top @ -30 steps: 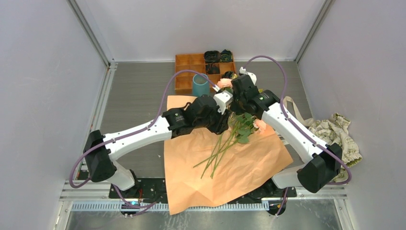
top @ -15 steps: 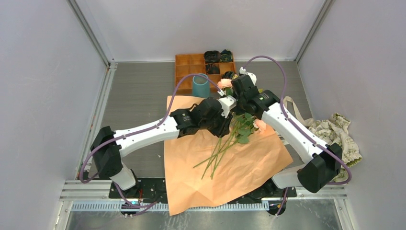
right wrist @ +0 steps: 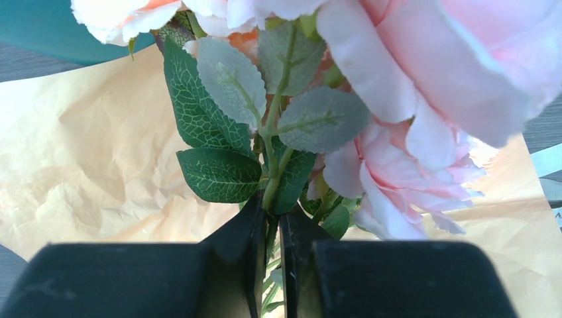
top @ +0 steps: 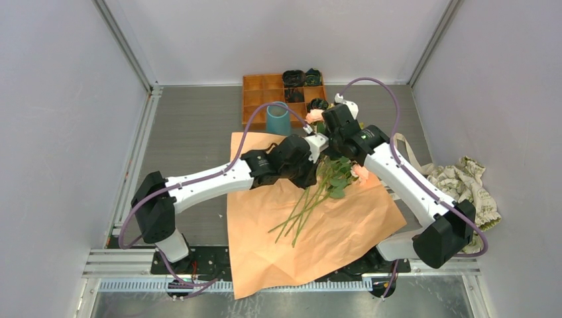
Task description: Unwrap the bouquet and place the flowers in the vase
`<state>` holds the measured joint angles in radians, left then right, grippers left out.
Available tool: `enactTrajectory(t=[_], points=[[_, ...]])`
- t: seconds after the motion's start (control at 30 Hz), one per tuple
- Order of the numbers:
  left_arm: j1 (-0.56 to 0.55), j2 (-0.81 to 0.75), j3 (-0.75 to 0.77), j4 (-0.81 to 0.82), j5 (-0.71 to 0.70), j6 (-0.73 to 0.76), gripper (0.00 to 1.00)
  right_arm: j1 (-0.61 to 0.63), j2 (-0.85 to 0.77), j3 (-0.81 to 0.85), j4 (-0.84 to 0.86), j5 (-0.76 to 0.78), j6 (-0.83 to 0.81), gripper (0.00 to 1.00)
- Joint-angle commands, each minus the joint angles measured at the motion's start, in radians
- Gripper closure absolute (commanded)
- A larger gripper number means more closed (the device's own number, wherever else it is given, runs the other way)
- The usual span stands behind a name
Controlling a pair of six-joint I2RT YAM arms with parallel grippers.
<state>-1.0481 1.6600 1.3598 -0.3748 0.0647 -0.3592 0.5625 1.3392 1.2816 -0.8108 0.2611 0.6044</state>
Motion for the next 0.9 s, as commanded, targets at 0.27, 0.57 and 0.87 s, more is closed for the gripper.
enactTrajectory(t=[0.27,0.57,0.87], points=[[-0.004,-0.03,0.102,0.008,0.028,-0.005,1.0,0.024,-0.053,0.015,0.02,-0.005,0.0,0.78],[-0.003,-0.212,0.128,-0.02,0.035,-0.002,1.0,0.024,-0.079,0.005,-0.013,0.113,0.008,0.27],[-0.004,-0.339,0.14,0.002,0.034,0.017,1.0,0.024,-0.132,-0.075,0.021,0.167,0.037,0.19]])
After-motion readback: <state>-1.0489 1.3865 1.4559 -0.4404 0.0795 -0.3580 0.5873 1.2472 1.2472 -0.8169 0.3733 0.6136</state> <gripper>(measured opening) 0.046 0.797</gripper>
